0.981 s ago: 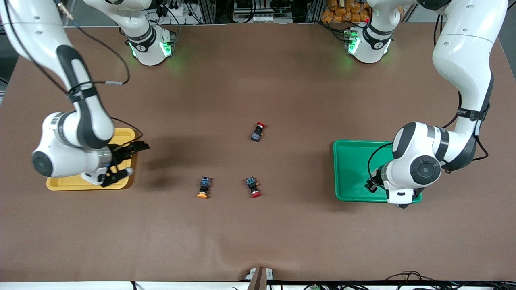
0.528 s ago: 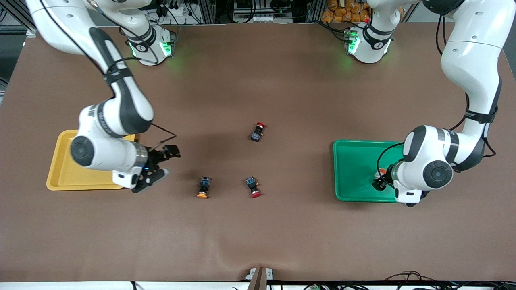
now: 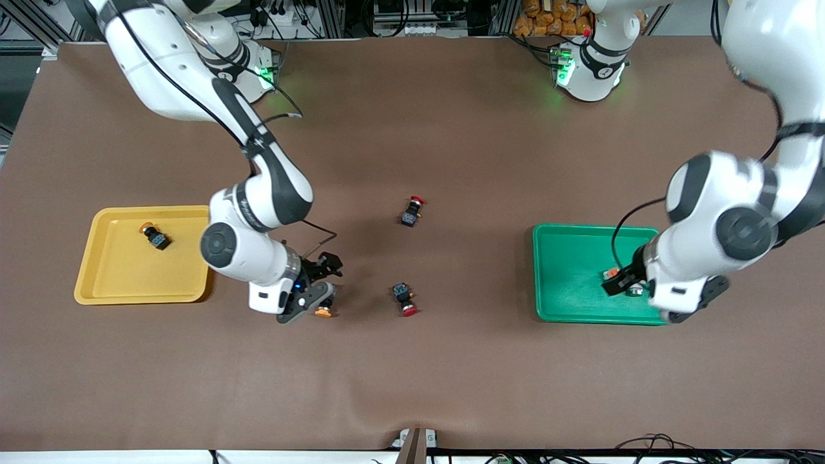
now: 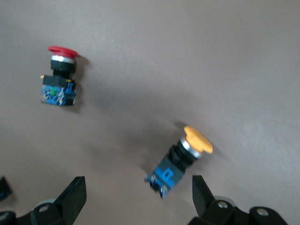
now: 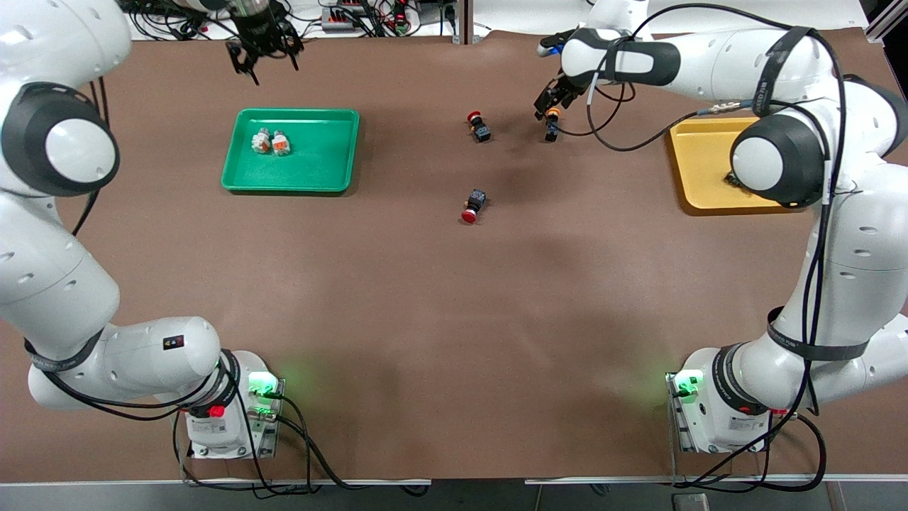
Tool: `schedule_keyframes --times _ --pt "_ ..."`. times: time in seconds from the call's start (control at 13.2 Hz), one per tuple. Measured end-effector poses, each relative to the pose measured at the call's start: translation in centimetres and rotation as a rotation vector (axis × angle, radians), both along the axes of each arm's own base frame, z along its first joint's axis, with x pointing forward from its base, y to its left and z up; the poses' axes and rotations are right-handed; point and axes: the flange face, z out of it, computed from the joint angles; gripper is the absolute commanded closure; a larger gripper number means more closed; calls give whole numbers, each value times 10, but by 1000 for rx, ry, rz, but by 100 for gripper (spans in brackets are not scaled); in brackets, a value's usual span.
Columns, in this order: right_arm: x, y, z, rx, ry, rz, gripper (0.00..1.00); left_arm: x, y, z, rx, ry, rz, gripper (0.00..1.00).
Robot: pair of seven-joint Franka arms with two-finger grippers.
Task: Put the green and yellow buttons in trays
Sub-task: 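Drop the green button in the green tray while the right gripper grasps yellow, then carry the second yellow button into the yellow tray and open the right gripper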
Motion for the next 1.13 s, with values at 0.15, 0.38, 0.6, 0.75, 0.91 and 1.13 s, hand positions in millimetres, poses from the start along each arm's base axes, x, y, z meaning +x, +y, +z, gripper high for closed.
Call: schedule_keyframes --times 0.15,0.38,0.6,0.75,0.91,1.13 --pt "3 -1 0 3 4 -54 0 -10 0 46 -38 -20 -85 0" --pt "3 3 2 4 68 -301 0 -19 13 89 -30 -58 -172 0" --pt "-2 10 -3 -51 98 -436 0 -29 40 125 -10 -91 -304 0" --pt "-8 17 -12 -116 88 -462 0 -38 54 146 6 -106 -364 0" --pt "-10 15 -21 -142 97 -513 0 -49 55 163 22 -103 -380 0" --pt "-13 15 -38 -162 126 -596 18 -63 56 176 26 -74 -409 0"
